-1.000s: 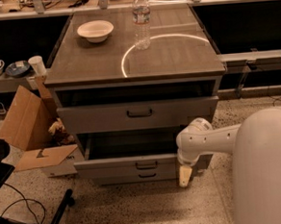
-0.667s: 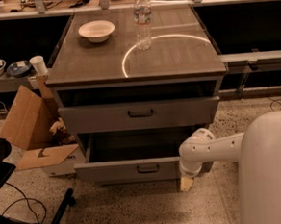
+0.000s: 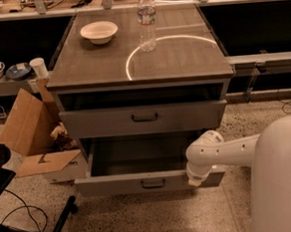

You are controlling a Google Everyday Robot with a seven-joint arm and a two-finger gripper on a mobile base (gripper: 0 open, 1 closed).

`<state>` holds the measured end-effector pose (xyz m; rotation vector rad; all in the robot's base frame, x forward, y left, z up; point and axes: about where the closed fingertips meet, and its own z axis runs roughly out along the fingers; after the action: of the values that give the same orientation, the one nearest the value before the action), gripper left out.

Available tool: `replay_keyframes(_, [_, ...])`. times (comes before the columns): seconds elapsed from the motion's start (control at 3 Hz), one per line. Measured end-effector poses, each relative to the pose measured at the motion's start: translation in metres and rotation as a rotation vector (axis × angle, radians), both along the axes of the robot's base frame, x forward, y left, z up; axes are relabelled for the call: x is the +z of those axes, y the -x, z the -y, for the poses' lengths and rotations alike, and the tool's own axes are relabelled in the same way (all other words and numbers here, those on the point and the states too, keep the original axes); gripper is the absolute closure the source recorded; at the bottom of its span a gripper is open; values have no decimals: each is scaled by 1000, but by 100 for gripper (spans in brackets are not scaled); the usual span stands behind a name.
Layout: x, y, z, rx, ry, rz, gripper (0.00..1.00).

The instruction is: Open middle drawer

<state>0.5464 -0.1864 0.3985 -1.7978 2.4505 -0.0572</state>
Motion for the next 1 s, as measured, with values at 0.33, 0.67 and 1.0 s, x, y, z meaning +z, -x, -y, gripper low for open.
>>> replay_keyframes(0.33, [3, 0, 1, 0, 0, 0, 100])
replay_keyframes(0.67, [3, 1, 2, 0, 0, 0, 100])
replay_keyframes(1.0, [7, 16, 7, -33, 14, 8, 100])
